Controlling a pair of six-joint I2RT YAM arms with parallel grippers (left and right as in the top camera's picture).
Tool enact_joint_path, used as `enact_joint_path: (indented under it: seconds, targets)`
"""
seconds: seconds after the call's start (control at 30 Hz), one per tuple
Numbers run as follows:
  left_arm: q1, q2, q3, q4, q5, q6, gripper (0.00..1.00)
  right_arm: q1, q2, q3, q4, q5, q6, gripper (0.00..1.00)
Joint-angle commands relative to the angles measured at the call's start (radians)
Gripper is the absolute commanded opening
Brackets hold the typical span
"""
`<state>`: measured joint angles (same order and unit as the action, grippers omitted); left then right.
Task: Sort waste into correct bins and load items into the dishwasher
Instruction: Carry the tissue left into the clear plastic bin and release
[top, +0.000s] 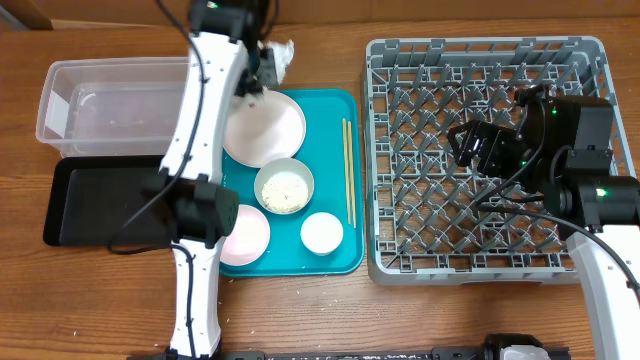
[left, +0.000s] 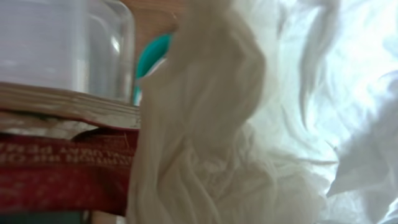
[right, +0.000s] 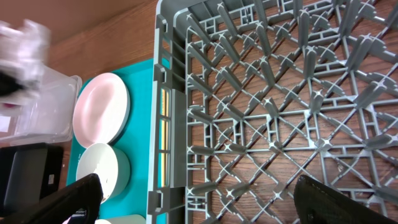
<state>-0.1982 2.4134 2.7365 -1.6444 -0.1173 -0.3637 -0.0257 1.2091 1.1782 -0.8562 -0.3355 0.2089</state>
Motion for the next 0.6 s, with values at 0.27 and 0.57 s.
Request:
enact_joint_path:
  seconds: [0.27, 0.57]
  targets:
    - [0.330, -0.006, -0.032, 0.006, 0.021, 0.012, 0.04, -0.003, -0.006, 0.021, -0.001, -0.003, 0.000, 1.00]
    - [0.391, -0.006, -0.293, 0.232, 0.011, 0.012, 0.59, -0.003, -0.006, 0.021, -0.014, -0.003, 0.000, 1.00]
